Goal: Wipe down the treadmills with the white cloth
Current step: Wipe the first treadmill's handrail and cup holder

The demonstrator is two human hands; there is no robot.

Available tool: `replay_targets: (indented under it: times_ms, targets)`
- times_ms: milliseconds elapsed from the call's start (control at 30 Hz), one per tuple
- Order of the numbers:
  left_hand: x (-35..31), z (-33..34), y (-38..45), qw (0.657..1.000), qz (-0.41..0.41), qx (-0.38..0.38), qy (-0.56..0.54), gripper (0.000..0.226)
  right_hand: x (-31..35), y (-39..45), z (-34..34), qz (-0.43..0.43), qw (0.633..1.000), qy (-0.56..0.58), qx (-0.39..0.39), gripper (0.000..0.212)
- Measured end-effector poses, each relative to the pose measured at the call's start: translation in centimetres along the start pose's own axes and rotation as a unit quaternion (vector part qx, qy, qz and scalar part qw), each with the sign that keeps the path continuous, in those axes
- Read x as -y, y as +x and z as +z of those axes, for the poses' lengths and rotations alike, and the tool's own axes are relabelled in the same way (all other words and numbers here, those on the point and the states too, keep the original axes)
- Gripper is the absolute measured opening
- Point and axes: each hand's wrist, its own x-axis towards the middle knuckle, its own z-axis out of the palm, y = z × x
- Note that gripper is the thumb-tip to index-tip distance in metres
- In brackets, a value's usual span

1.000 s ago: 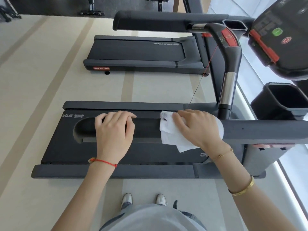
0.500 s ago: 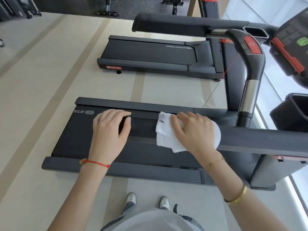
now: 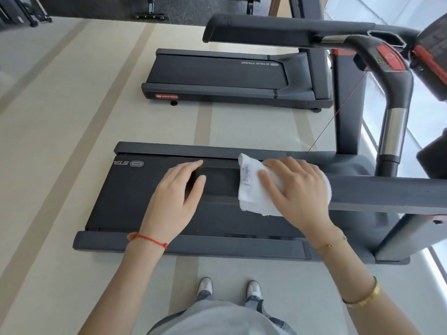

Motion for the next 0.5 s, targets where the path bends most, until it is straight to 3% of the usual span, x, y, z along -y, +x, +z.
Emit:
replay_targets:
  times_ms: [67,167,367,500]
  targets:
    - [0.5,-0.2,-0.2,1.0,0.002,0.009,-0.005,0.042,2.5,1.5,0.6,0.077,0.996,-0.026,0.04,0.046]
    - [1.1,-0.4,-0.3,0.999,0.014,0.028,-0.028,0.038,7.0,2.7,2.2,0.039,0.995,-0.05,0.081,0.052]
    - [3.1,-1.4,-0.9,0.997,0.033,0.059,-0.044,0.039,7.2,1.3,2.7,-0.059,0.998,-0.003,-0.001,0.039]
    - [3.2,-1.8,-0.9,0.996,0.042,0.079,-0.02,0.045,4.3,0.3,1.2,0.005,0.999,-0.036,-0.033,0.037]
